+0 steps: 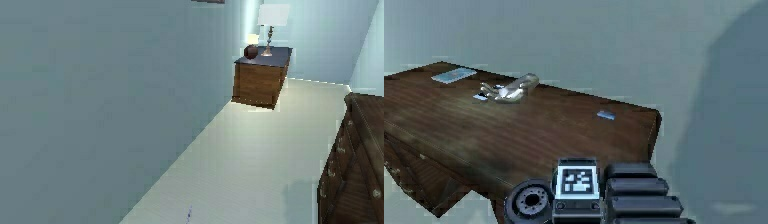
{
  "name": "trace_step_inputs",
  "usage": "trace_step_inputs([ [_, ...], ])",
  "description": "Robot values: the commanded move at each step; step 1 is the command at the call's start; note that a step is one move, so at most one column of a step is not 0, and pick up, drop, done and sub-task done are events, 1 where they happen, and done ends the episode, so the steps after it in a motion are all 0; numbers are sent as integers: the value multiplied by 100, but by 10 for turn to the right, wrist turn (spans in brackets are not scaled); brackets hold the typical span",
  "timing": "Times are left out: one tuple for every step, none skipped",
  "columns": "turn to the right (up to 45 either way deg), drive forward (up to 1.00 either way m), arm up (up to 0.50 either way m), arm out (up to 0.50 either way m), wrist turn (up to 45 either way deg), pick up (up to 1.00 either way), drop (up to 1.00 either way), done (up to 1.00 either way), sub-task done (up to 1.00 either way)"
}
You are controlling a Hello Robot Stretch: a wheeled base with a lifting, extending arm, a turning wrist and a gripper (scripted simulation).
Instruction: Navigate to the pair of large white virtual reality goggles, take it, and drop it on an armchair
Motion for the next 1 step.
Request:
trace_step_inputs([
  [-450, 0, 0, 0, 0, 0, 0, 0, 0],
])
